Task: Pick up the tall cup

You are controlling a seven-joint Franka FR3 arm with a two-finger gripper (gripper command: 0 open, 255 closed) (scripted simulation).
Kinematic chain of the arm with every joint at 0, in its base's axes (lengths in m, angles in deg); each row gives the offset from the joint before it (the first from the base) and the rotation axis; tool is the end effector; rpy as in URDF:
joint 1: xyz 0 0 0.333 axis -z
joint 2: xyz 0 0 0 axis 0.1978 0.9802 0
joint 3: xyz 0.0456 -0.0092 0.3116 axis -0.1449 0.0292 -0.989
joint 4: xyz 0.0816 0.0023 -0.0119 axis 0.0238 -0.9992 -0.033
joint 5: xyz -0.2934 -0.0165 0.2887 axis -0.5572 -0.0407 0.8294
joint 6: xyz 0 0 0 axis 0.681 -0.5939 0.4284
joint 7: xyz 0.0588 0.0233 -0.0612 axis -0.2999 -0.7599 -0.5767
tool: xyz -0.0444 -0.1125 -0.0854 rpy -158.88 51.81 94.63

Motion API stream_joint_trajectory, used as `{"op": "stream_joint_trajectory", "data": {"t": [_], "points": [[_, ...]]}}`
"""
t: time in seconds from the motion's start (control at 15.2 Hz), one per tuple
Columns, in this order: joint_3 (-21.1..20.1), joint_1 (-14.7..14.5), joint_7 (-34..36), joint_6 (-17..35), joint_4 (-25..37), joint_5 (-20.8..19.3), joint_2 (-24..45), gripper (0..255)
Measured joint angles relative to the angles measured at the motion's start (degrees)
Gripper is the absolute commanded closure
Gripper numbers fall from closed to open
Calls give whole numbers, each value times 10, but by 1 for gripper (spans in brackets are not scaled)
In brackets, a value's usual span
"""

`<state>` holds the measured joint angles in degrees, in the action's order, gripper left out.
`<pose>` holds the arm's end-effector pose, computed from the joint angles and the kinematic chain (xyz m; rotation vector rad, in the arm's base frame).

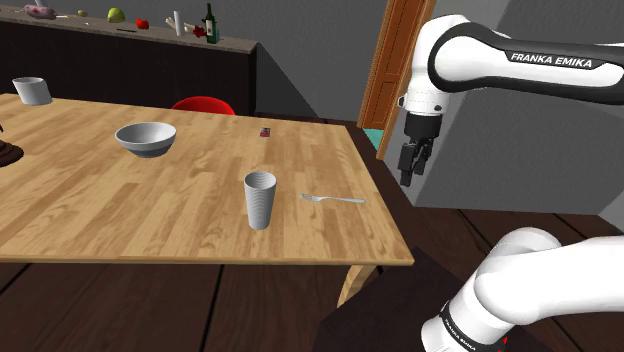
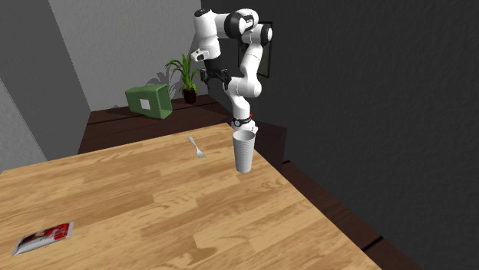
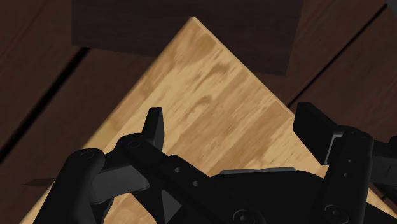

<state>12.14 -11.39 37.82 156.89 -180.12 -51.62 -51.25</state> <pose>0.3114 0.0095 0.5031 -3.0735 -0.2729 0.3204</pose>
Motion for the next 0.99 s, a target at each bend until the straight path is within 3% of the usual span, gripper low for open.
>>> {"op": "stream_joint_trajectory", "data": {"t": [0.33,0.99], "points": [[-33,-12,34,32,15,20,35,0],[-135,-38,145,125,114,45,187,0]]}}
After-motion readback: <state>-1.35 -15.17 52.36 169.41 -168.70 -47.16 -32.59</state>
